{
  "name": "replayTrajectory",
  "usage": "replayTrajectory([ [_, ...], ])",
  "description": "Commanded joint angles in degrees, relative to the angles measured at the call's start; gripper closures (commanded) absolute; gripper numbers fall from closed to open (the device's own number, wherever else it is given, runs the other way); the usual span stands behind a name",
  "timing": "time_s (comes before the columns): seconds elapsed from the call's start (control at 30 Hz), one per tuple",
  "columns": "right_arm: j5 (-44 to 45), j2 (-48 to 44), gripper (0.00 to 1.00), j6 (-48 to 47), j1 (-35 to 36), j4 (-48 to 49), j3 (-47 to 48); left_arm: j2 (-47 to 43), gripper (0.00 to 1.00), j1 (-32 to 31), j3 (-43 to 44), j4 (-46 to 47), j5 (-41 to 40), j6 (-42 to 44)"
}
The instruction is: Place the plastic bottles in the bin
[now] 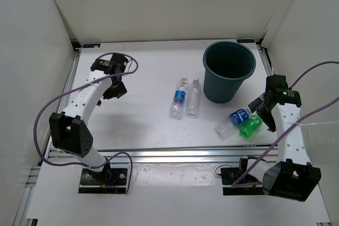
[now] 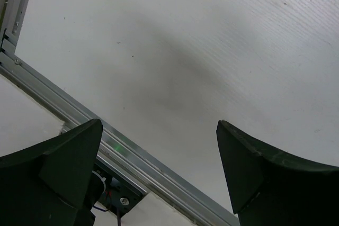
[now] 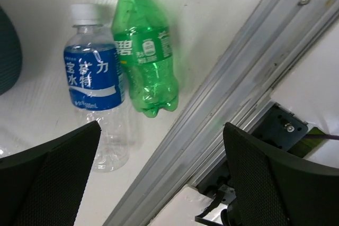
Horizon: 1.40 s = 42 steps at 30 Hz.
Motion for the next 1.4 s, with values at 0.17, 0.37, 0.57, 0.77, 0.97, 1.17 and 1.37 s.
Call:
replayTrajectory([
  [0.17,-10.9,8.2,0.00,-9.8,-2.2,7.0,-5.6,-4.2,0.00,-0.8,-2.0,-1.0,2.3,1.3],
  [0.37,-12.8,18.1,0.00,-9.3,-2.8,9.5,-9.5,-4.2,0.00,-0.8,-2.6,-0.4,3.4,1.3],
  [0.57,-13.5,23.7,0.00,-8.8,-3.3,12.0,-10.1,-6.0,0.00,-0.8,-5.1,1.2,5.4,2.9],
  [0.77,-11.5,25.4,0.36,-8.3,-3.3,12.6,-11.2,-6.0,0.00,-0.8,-5.1,1.2,5.4,2.9],
  [0.97,-14.1,15.6,0.62,-5.0,-3.3,3.5,-5.5,-6.6,0.00,-1.3,-6.2,1.2,8.5,2.4],
  [1.17,-19.6,2.0,0.68,-1.7,-3.3,-12.7,19.0,-7.8,0.00,-1.9,-1.9,4.2,16.5,3.5],
  [1.37,-34.3,5.2,0.68,-7.0,-2.1,-1.4,39.0,-8.9,0.00,-4.0,-2.8,13.7,27.7,6.6],
])
